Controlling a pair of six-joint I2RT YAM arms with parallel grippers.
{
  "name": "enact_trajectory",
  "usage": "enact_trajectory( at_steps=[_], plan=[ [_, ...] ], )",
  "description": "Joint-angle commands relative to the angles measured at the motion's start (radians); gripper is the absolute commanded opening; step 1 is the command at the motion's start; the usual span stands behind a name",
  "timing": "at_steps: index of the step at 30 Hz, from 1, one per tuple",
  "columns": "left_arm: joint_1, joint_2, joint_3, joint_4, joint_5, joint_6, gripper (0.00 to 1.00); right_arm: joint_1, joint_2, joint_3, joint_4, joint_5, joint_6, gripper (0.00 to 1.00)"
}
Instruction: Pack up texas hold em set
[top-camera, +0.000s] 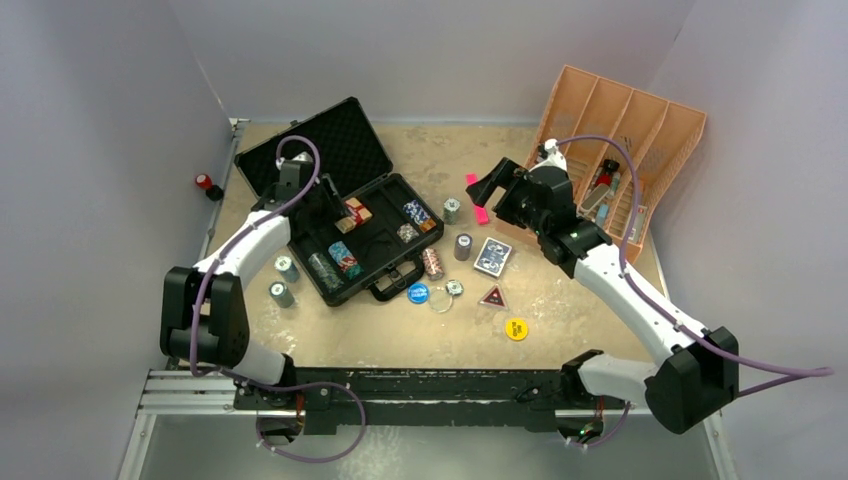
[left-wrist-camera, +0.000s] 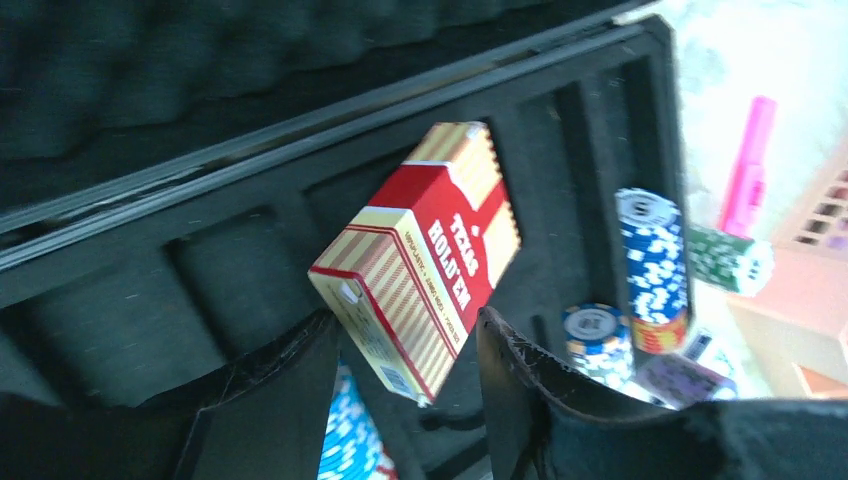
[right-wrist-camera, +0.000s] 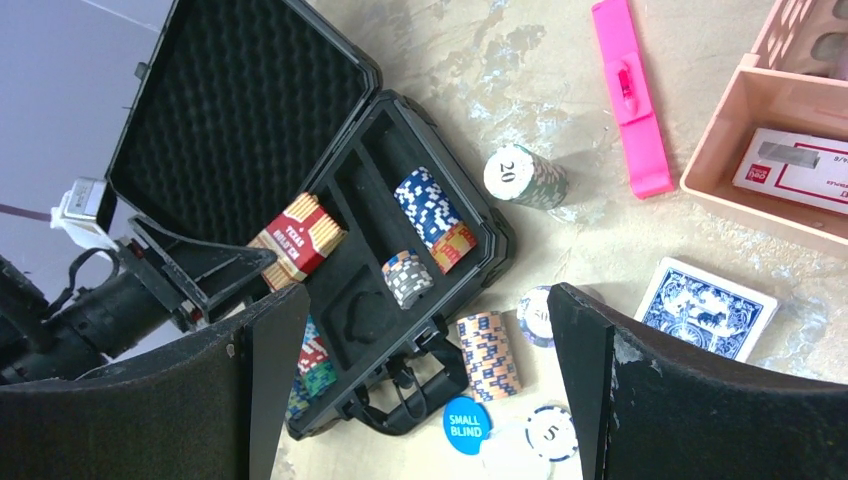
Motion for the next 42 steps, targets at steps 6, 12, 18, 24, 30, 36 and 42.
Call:
enact_trajectory(
  at_steps=[6, 12, 18, 24, 30, 36, 42],
  plan=[
    [0.008, -0.014, 0.111, -0.164, -0.249, 0.129, 0.53, -0.001, 0.005, 0.03, 0.039, 0.015, -0.054, 0.91],
    [0.007, 0.014, 0.091, -0.143, -0.201, 0.076, 0.51, -0.001, 0.004, 0.025, 0.04, 0.02, -0.046, 0.91],
    [0.007, 0.023, -0.002, -0.032, -0.142, -0.016, 0.54, -0.001, 0.005, 0.021, 0.034, 0.021, -0.047, 0.91],
    [0.007, 0.031, -0.013, 0.01, -0.131, -0.039, 0.43, -0.001, 0.005, 0.026, 0.022, 0.035, -0.053, 0.91],
    [0.007, 0.056, 0.0, 0.029, -0.101, -0.029, 0.29, -0.002, 0.011, 0.026, 0.021, 0.034, -0.051, 0.91],
    [0.007, 0.101, 0.057, 0.016, -0.07, -0.002, 0.27, 0.0, 0.015, 0.022, 0.027, 0.032, -0.049, 0.91],
    [0.009, 0.144, 0.082, 0.065, 0.064, -0.015, 0.27, -0.001, 0.009, 0.019, 0.022, 0.042, -0.053, 0.91]
  ],
)
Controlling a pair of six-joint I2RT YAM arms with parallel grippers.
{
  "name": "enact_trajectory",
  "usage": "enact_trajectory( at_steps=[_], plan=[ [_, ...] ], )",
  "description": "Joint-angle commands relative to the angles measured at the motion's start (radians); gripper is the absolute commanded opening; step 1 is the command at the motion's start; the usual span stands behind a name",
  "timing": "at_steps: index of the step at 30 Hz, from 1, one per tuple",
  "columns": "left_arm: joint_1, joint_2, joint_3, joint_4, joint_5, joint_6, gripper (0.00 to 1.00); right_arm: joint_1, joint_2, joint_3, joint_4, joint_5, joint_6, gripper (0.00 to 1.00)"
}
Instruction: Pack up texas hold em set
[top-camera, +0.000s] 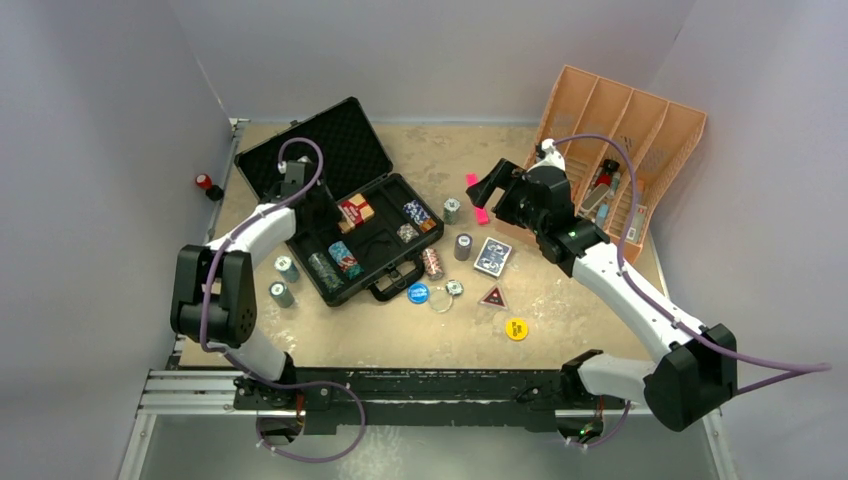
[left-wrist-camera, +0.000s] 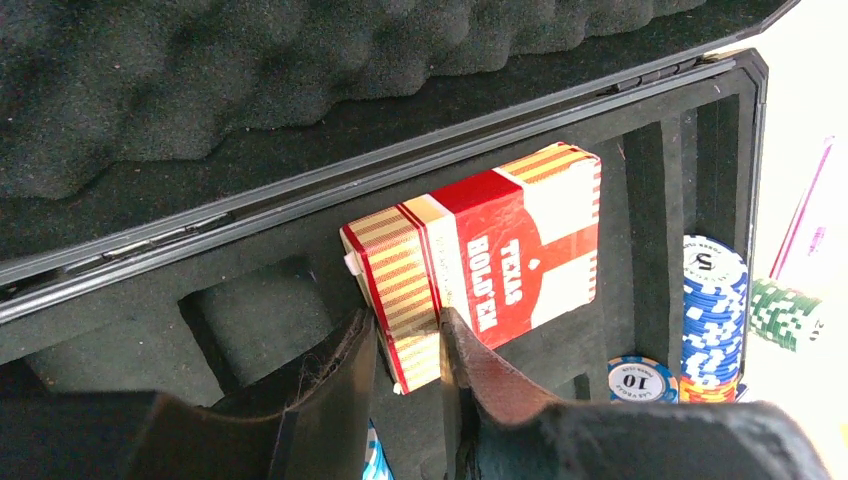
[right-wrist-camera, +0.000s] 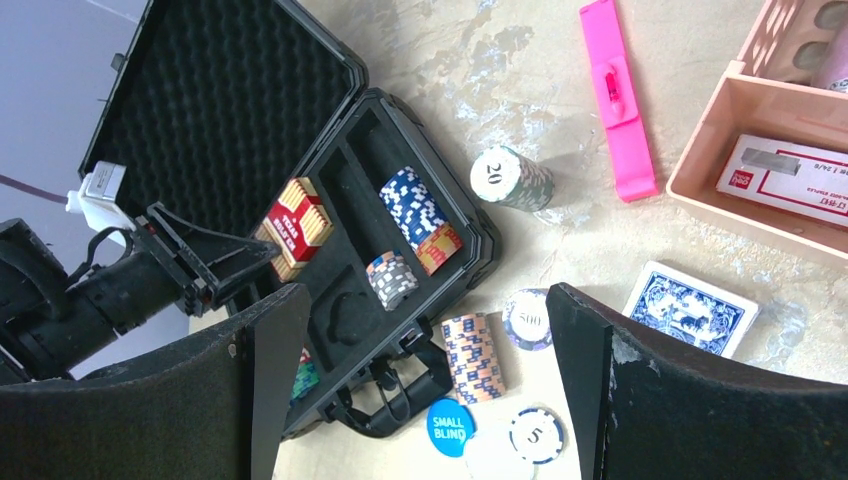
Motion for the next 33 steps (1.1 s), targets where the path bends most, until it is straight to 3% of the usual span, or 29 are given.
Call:
enact_trajectory(
  at_steps=[1, 3, 9, 15, 19, 27, 33],
  plan=[
    [0.001, 0.031, 0.054, 0.086, 0.146, -0.013, 0.27, -0.001, -0.009, 0.019, 0.022, 0.036, -0.019, 0.9],
    [0.001, 0.029, 0.063, 0.082, 0.138, -0.014, 0.28, -0.001, -0.01, 0.019, 0.019, 0.04, -0.024, 0.91],
    [0.001, -0.004, 0.119, -0.076, -0.076, 0.066, 0.48, -0.002, -0.028, 0.012, 0.012, 0.056, -0.027, 0.91],
    [0.001, -0.019, 0.194, -0.102, -0.135, 0.12, 0.52, -0.001, -0.02, 0.007, 0.029, 0.053, -0.031, 0.91],
    [0.001, 0.043, 0.261, -0.078, -0.083, 0.122, 0.52, -0.001, -0.007, 0.005, 0.038, 0.039, -0.024, 0.91],
    [0.0, 0.122, 0.254, 0.0, -0.053, 0.097, 0.46, -0.001, -0.021, 0.003, 0.028, 0.056, -0.031, 0.91],
    [-0.007, 0.136, 0.208, -0.002, 0.021, 0.101, 0.34, 0.0, -0.032, -0.031, 0.033, 0.058, -0.027, 0.91]
  ],
)
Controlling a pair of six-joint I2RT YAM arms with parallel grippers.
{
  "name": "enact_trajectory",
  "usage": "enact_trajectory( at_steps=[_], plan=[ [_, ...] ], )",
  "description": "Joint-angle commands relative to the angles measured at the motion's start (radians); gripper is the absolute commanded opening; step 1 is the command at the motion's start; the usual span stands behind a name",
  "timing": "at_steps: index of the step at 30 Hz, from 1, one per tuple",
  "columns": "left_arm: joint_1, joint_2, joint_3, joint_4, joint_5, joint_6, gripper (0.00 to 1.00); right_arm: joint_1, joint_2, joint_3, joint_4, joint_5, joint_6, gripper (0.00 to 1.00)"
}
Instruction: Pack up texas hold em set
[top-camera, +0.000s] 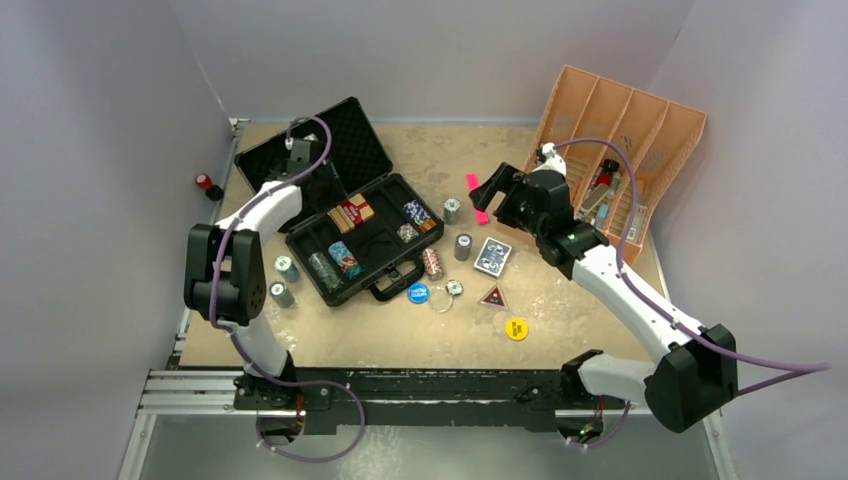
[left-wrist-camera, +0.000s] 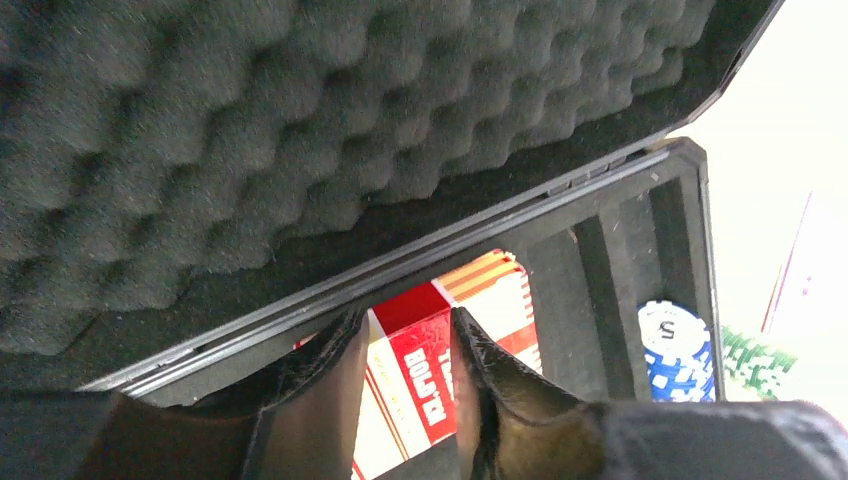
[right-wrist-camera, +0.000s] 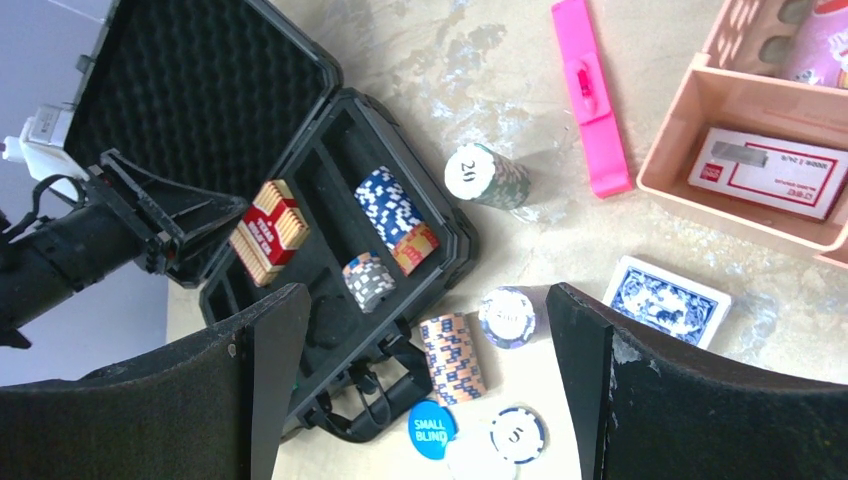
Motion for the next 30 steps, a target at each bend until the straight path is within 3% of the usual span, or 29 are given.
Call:
enact_trajectory(
  at_steps=[1, 6, 11, 23, 30],
  plan=[
    [-0.015, -0.01, -0.031, 0.044, 0.075, 0.01, 0.32, -0.001, -0.022, -0.008, 0.025, 0.027, -0.017, 0.91],
    [-0.052, -0.006, -0.06, 0.015, 0.07, 0.006, 0.22, 0.0, -0.016, -0.006, 0.022, 0.028, -0.013, 0.91],
    [-0.062, 0.01, -0.092, 0.01, 0.031, -0.017, 0.19, -0.001, -0.013, -0.006, 0.021, 0.025, -0.01, 0.91],
    [-0.071, 0.031, -0.169, 0.071, 0.008, -0.112, 0.2, -0.002, -0.017, -0.008, 0.016, 0.031, -0.006, 0.91],
    [-0.07, -0.014, -0.133, 0.014, -0.043, -0.068, 0.23, -0.001, -0.017, -0.003, 0.016, 0.028, -0.009, 0.91]
  ],
)
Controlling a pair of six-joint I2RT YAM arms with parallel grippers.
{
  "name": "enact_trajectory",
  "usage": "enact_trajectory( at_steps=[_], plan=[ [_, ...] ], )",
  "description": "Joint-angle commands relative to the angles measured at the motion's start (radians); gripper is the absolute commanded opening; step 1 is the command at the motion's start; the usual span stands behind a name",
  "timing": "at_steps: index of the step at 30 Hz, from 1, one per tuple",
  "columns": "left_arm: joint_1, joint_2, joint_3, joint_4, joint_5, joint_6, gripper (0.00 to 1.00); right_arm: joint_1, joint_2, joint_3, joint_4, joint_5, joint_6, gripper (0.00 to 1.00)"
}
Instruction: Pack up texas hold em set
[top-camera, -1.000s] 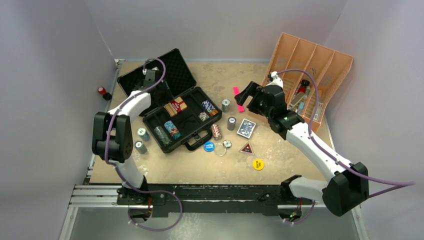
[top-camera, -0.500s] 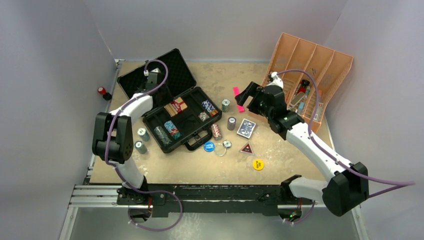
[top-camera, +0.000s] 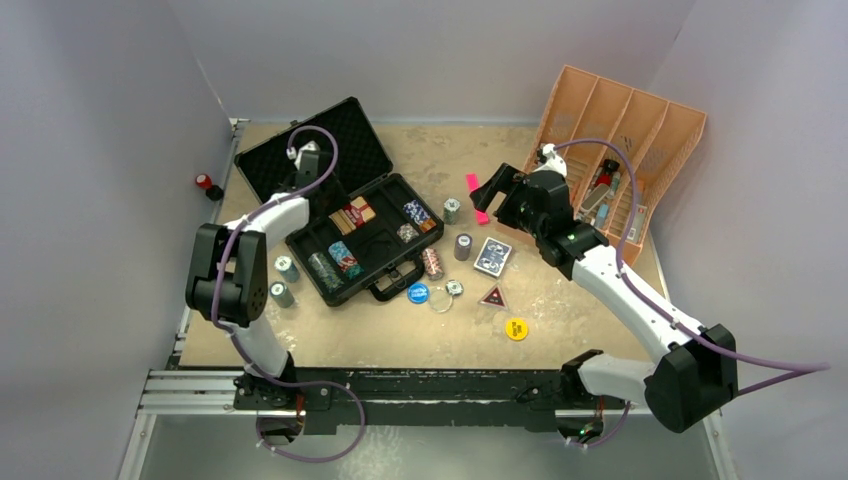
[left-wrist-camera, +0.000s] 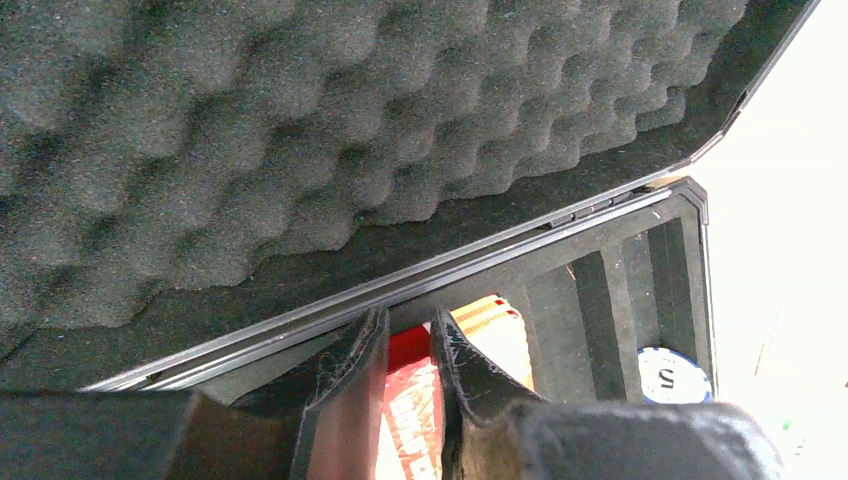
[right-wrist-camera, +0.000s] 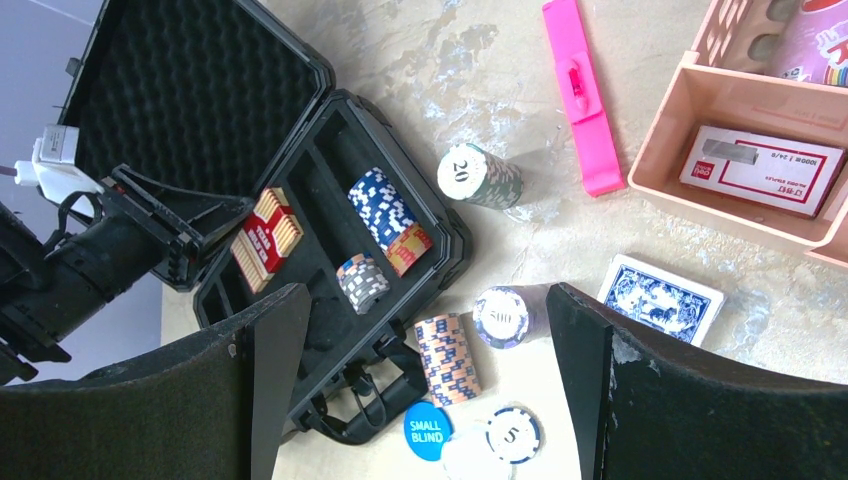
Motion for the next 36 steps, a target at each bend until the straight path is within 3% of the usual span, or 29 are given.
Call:
enact_trajectory(
  at_steps=[1, 6, 11, 18, 28, 36],
  plan=[
    [-0.029, -0.024, 0.008, -0.175, 0.016, 0.04, 0.26, -0.001, -0.016, 0.007, 0.023, 0.014, -0.01, 0.91],
    [-0.029, -0.069, 0.057, -0.219, 0.008, 0.106, 0.37, -0.001, -0.012, 0.01, 0.03, 0.011, -0.011, 0.91],
    [-0.039, -0.084, 0.093, -0.241, 0.027, 0.129, 0.42, -0.002, -0.008, 0.008, 0.031, 0.011, -0.014, 0.91],
    [-0.074, -0.022, 0.066, -0.239, -0.003, 0.114, 0.31, -0.001, -0.008, 0.001, 0.026, 0.009, -0.012, 0.91],
    [-0.078, 0.039, 0.053, -0.271, -0.083, 0.105, 0.26, -0.001, -0.004, -0.005, 0.021, 0.016, -0.011, 0.91],
    [-0.089, -0.167, 0.082, -0.192, 0.031, 0.146, 0.3, 0.0, 0.034, 0.018, -0.022, 0.043, -0.085, 0.91]
  ],
)
